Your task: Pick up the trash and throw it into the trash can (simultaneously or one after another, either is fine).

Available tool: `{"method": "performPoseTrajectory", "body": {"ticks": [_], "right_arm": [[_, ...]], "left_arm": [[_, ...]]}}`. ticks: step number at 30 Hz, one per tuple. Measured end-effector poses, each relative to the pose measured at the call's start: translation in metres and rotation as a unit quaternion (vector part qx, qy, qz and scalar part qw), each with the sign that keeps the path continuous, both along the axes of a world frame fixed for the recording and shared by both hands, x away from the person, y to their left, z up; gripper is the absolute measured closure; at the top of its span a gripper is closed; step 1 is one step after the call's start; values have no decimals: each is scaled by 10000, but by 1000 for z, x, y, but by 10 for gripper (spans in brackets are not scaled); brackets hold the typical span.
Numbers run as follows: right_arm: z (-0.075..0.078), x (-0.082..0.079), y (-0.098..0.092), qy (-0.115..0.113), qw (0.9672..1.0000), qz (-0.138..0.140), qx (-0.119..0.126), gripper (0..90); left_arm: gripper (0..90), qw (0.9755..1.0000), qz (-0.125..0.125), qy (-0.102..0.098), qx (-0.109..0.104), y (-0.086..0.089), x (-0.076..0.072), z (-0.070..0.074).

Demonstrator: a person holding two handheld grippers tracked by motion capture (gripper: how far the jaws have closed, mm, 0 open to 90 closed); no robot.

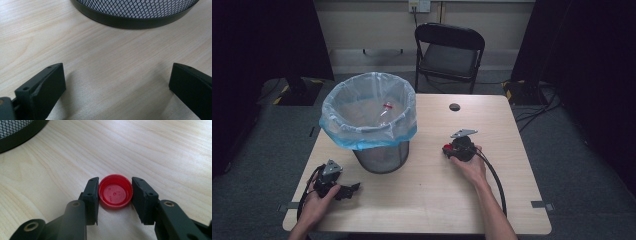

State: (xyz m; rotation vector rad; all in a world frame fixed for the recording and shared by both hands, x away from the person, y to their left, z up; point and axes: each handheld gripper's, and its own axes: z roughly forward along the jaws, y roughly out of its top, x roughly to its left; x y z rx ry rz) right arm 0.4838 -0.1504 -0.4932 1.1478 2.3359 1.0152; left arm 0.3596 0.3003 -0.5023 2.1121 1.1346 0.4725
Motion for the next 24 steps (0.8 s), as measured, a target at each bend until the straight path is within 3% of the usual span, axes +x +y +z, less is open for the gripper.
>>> {"method": "performPoseTrajectory", "body": {"ticks": [6, 8, 16, 24], "right_arm": [[2, 1, 2, 76, 9999, -98, -31, 597], [2, 1, 2, 166, 9998, -85, 90, 597], [4, 1, 1, 160, 9996, -136, 190, 598], [18, 0, -1, 107, 9978, -206, 621, 598]], "left_arm": [[1, 10000, 0, 0, 0, 0, 0, 0], [1, 10000, 0, -1, 0, 0, 0, 0], [1, 10000, 4, -2, 0, 0, 0, 0], [1, 10000, 2, -2, 0, 0, 0, 0]]}}
